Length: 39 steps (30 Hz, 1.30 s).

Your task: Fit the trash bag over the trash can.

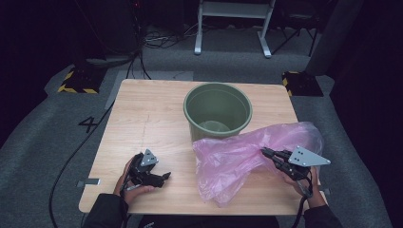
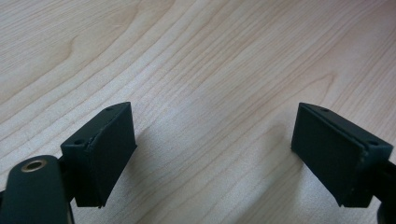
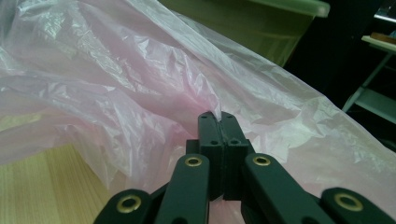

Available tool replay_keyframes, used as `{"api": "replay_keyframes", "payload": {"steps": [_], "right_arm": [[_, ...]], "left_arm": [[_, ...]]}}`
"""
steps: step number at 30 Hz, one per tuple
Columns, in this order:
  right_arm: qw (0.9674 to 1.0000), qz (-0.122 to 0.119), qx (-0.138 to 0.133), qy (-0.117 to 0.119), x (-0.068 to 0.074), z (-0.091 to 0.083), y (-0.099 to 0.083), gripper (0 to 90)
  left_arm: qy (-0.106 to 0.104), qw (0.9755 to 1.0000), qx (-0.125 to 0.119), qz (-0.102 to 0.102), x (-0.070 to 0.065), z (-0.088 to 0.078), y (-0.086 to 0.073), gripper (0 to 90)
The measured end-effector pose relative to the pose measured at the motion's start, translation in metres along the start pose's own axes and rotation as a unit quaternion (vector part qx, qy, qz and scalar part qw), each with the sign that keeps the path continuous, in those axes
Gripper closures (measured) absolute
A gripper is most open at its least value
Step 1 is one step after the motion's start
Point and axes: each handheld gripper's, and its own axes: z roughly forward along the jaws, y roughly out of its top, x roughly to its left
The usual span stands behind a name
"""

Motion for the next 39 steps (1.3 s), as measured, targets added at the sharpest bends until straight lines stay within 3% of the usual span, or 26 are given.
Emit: {"api": "replay_keyframes", "payload": {"steps": [12, 39], "right_arm": [[0.9996, -0.008, -0.028, -0.003, 0.0, -0.007, 0.013, 90.0], [0.9975, -0.019, -0.062, -0.029, -0.002, -0.025, 0.039, 90.0]], "left_arm": [[0.0, 1.0, 0.0, 0.0, 0.0, 0.0, 0.0, 13.2], [0.001, 1.0, -0.001, -0.001, 0.0, 0.0, 0.0, 13.2]]}}
